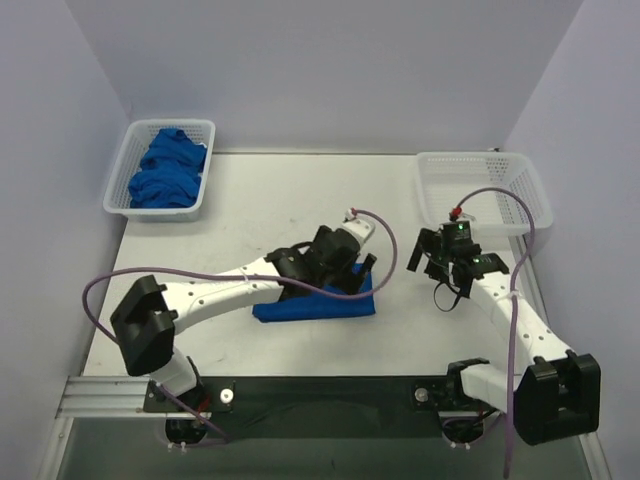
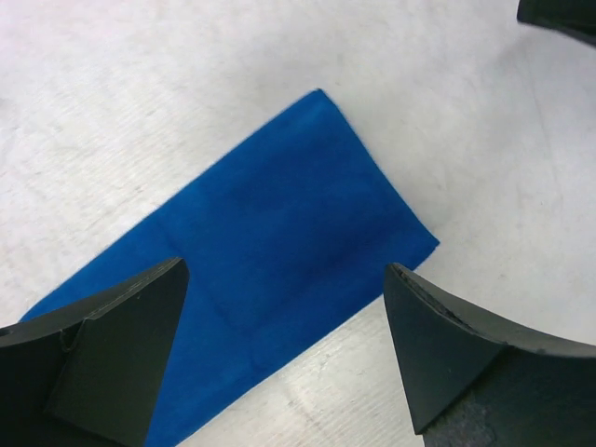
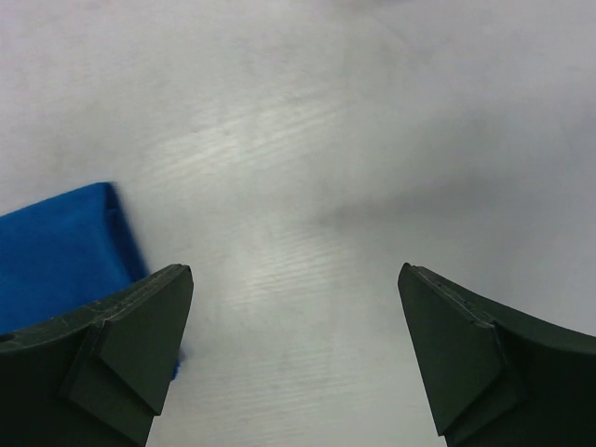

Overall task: Fold and stack the towels
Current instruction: Neatly place the folded towel into the bin

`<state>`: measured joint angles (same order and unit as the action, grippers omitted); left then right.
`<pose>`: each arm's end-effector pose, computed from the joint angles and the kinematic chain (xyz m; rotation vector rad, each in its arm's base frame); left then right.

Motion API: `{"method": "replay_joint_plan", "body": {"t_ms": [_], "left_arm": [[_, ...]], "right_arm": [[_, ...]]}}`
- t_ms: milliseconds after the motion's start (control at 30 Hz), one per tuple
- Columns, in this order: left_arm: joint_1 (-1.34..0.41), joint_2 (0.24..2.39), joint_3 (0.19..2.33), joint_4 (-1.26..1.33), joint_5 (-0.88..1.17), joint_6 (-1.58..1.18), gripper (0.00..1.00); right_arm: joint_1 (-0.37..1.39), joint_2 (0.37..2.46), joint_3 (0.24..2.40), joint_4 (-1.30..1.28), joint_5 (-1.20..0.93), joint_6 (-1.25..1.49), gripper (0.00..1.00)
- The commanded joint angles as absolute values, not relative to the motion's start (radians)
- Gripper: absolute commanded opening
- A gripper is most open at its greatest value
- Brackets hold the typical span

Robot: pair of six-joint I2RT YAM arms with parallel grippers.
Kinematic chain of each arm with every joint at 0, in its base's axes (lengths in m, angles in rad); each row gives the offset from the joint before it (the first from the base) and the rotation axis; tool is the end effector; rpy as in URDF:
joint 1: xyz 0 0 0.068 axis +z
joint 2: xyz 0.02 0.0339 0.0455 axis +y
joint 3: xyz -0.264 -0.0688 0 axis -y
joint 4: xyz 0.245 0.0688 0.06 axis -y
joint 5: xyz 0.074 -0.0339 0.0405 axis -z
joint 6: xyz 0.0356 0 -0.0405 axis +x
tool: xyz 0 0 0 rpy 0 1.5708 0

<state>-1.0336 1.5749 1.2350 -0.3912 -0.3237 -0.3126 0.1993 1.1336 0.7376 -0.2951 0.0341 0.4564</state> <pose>0.1900 -0.2969 0.2804 0.6468 2.1855 -0.3424 0.2373 0.0467 0.2437 0.3104 2.2590 0.3087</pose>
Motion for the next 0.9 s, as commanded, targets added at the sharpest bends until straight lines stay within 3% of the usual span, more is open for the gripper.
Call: {"method": "replay_joint_plan", "body": {"t_ms": [0,333,533,867], "left_arm": [[-1.113,1.681,1.324,-0.449,-0.426,-0.209,0.97],[-1.25,1.96,1.523,-0.454,-0.451,-0.107,0.95],[-1.255,2.025,1.511,-0.426,-0.428,-0.106,0.83],[-1.256,2.066,1.462,-0.383,-0.368,-0.11,0.78]], "right_arm": [[0.143,1.063,0.683,-0.44,0.121,0.494,1.0],[0.06,0.963,0.615,-0.502,0.112,0.509,1.0],[0.052,0.96,0.606,-0.505,0.097,0.506,1.0],[0.051,0.985,0.597,-0.5,0.087,0.505,1.0]]}}
